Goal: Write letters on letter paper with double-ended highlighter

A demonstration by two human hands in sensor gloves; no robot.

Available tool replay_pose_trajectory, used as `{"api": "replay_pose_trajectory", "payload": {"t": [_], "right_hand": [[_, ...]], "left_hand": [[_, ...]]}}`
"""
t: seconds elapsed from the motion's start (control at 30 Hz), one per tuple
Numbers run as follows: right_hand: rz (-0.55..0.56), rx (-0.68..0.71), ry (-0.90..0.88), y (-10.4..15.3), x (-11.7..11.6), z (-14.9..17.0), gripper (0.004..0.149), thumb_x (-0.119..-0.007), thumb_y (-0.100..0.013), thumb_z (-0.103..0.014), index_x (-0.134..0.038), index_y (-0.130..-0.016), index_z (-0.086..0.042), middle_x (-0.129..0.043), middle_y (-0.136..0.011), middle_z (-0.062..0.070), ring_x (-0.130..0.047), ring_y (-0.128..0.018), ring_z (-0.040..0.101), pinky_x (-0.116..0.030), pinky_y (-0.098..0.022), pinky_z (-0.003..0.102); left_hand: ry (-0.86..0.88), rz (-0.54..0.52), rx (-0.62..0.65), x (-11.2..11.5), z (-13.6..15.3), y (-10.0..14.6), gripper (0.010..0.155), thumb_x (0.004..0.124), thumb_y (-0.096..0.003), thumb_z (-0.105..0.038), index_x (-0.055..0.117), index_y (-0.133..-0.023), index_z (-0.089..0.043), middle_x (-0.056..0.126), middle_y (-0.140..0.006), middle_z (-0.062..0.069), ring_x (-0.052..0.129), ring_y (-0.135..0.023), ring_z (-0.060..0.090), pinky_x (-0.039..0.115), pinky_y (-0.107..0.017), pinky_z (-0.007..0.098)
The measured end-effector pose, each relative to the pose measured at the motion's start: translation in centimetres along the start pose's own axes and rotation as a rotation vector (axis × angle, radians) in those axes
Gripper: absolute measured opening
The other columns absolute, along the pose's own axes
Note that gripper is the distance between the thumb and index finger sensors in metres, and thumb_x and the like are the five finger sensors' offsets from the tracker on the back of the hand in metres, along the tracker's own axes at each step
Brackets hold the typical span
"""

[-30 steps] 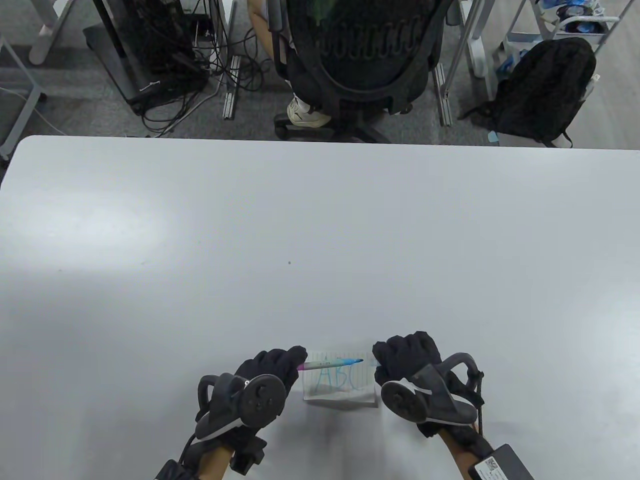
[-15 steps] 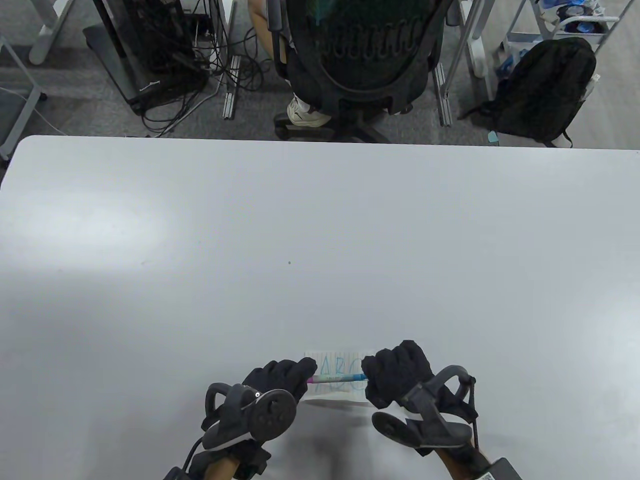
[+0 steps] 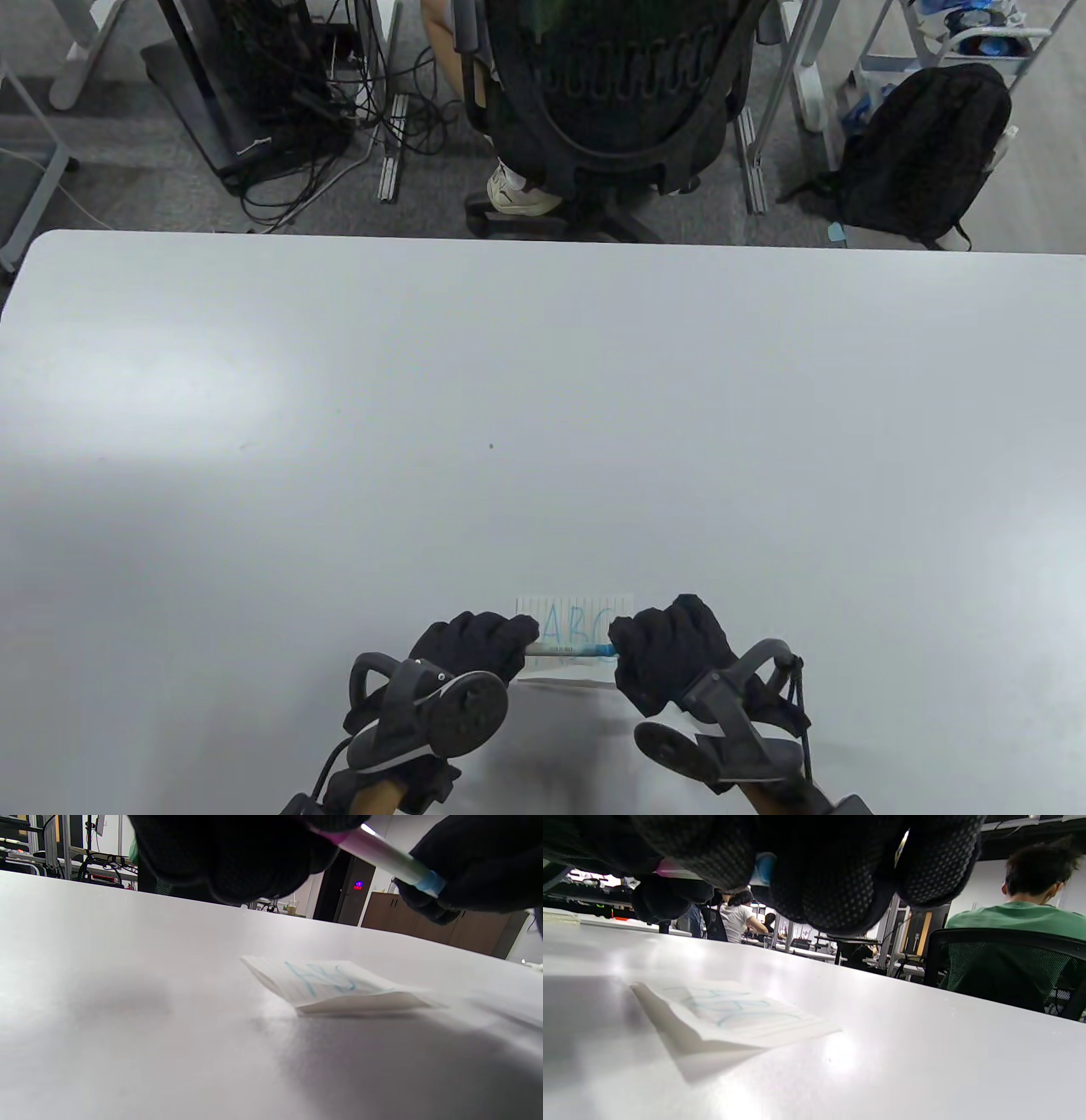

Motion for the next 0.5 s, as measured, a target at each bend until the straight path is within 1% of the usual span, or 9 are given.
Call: {"api": "replay_pose_trajectory", "payload": {"t": [0.03,0.07,0.1,0.13,0.17,0.2,0.3,0.43,0.5], "right_hand": [[-0.006,0.001,0.005,0.0,-0.1,0.1,0.05,-0.071,-0.052,-0.039,-0.077,-0.091,-0.008,-0.086,-0.078,0.019,-0.093,-0.06,0.032,-0.073,-0.061,0.062],[0.001,-0.003,0.01,0.0,-0.1,0.2,0.05,-0.071,-0.053,-0.039,-0.077,-0.091,-0.008,-0.086,-0.078,0.019,-0.093,-0.06,0.032,-0.073,-0.061,0.063],[-0.004,-0.012,0.019,0.1,-0.2,0.3,0.05,-0.07,-0.053,-0.039,-0.077,-0.091,-0.008,-0.086,-0.078,0.019,-0.093,-0.06,0.033,-0.073,-0.061,0.063],[-0.004,-0.024,0.022,0.2,-0.2,0.6,0.05,-0.07,-0.053,-0.039,-0.077,-0.091,-0.007,-0.086,-0.078,0.019,-0.093,-0.061,0.033,-0.073,-0.061,0.063],[-0.003,-0.045,0.016,0.3,-0.3,1.0,0.05,-0.07,-0.053,-0.039,-0.077,-0.091,-0.007,-0.086,-0.078,0.019,-0.093,-0.061,0.033,-0.073,-0.061,0.063],[-0.007,-0.059,0.014,0.4,-0.3,1.3,0.05,-0.07,-0.053,-0.039,-0.077,-0.091,-0.007,-0.086,-0.079,0.019,-0.093,-0.061,0.033,-0.073,-0.061,0.063],[-0.012,-0.128,0.008,0.7,-0.7,2.7,0.05,-0.07,-0.054,-0.038,-0.076,-0.092,-0.006,-0.086,-0.079,0.02,-0.093,-0.061,0.034,-0.072,-0.061,0.063],[-0.03,-0.215,0.025,0.9,-1.3,4.5,0.05,-0.07,-0.054,-0.036,-0.076,-0.092,-0.005,-0.085,-0.08,0.021,-0.092,-0.062,0.036,-0.071,-0.06,0.064],[-0.057,-0.26,0.032,1.0,-1.8,5.2,0.05,-0.07,-0.054,-0.036,-0.076,-0.093,-0.005,-0.085,-0.08,0.022,-0.092,-0.063,0.036,-0.071,-0.06,0.064]], "left_hand": [[-0.003,0.004,-0.004,0.1,0.0,-0.1,0.049,0.057,-0.0594,-0.036,0.064,-0.107,-0.028,0.081,-0.097,-0.003,0.089,-0.082,0.016,0.079,-0.071,0.045],[-0.007,0.01,-0.015,0.1,0.1,-0.1,0.05,0.057,-0.0604,-0.037,0.061,-0.109,-0.027,0.078,-0.102,-0.003,0.088,-0.087,0.016,0.078,-0.072,0.045],[-0.002,0.008,-0.027,0.1,0.2,-0.2,0.052,0.056,-0.0617,-0.038,0.055,-0.113,-0.027,0.071,-0.11,0.0,0.084,-0.095,0.018,0.075,-0.074,0.047],[0.008,0.001,-0.036,0.1,0.4,-0.2,0.057,0.055,-0.0619,-0.04,0.046,-0.116,-0.025,0.063,-0.116,0.003,0.077,-0.102,0.021,0.071,-0.077,0.049],[0.022,0.003,-0.045,0.0,0.6,-0.1,0.063,0.054,-0.0618,-0.043,0.038,-0.119,-0.022,0.053,-0.121,0.007,0.07,-0.108,0.025,0.067,-0.079,0.051],[0.029,0.004,-0.051,0.0,0.8,-0.1,0.065,0.053,-0.062,-0.044,0.033,-0.12,-0.02,0.046,-0.123,0.011,0.063,-0.111,0.029,0.064,-0.08,0.054],[0.022,-0.004,-0.074,0.0,1.5,-0.1,0.068,0.053,-0.0622,-0.044,0.028,-0.12,-0.018,0.037,-0.125,0.013,0.057,-0.114,0.032,0.06,-0.082,0.056],[0.033,0.007,-0.084,0.2,1.8,-0.2,0.067,0.053,-0.0623,-0.044,0.029,-0.12,-0.019,0.037,-0.125,0.013,0.057,-0.114,0.032,0.06,-0.082,0.057],[0.023,0.012,-0.084,0.4,1.8,-0.2,0.067,0.053,-0.0623,-0.044,0.029,-0.12,-0.019,0.038,-0.125,0.013,0.057,-0.114,0.032,0.06,-0.082,0.057]]}}
Point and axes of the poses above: the tracker on the back of each hand, its own z axis roughly to the little-finger side, its own y axis roughly from the fingertips to the wrist, x = y × z, the point moved 1 cm from there along -y, roughly from the wrist to the fingertips
